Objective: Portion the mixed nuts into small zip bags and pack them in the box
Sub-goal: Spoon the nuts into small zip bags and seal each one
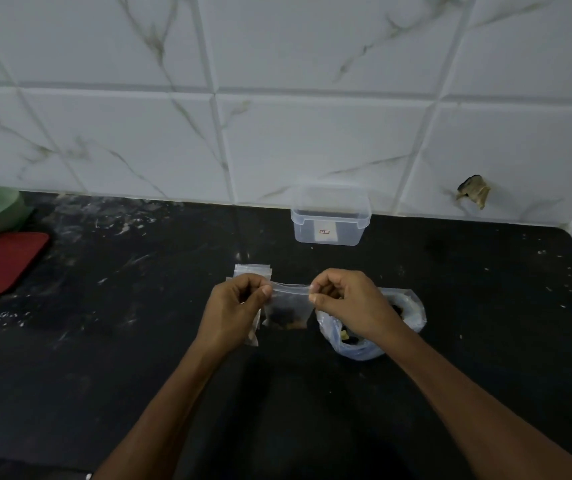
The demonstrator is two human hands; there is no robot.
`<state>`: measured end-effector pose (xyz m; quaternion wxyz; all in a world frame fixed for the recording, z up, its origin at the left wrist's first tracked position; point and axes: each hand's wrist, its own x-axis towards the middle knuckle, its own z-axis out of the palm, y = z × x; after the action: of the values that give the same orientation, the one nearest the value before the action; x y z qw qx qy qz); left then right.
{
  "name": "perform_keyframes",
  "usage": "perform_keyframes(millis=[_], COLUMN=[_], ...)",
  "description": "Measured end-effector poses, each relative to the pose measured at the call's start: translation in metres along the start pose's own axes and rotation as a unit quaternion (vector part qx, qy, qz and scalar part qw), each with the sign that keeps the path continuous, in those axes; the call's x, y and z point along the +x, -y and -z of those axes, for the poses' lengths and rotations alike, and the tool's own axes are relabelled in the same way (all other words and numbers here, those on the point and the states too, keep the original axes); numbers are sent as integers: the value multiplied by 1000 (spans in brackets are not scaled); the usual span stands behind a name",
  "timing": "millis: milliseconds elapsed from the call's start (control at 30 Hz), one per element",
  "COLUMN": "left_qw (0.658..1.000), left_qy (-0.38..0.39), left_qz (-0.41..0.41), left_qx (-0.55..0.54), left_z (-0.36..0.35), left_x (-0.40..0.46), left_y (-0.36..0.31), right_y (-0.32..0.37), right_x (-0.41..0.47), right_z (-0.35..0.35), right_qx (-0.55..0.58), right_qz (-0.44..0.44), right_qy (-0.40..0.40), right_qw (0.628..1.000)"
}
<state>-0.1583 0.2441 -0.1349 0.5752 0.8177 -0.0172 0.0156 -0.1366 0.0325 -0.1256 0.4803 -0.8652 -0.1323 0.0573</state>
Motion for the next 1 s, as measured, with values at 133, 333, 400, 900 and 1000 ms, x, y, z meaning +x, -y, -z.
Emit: perform_keyframes(millis=[133,333,400,900,1000], left_qw=[1000,996,997,984,982], left_qy=[-9,24,21,25,5], left_qz=[17,70,76,170,182], left_qx=[-21,-40,-21,40,44], left_z=[20,47,52,46,44], left_x=[-8,-20,-22,12,15], left_y=[7,25,35,86,92], right_y=[9,13,11,-23,-27], right_x=[8,19,22,39,40], right_z=[-25,-61,-74,-126,-128], right_qx=[-12,24,54,173,168], right_qz=[26,-4,-34,-233,-237], right_qy=[35,80,91,55,42], right_qw=[999,996,994,955,956])
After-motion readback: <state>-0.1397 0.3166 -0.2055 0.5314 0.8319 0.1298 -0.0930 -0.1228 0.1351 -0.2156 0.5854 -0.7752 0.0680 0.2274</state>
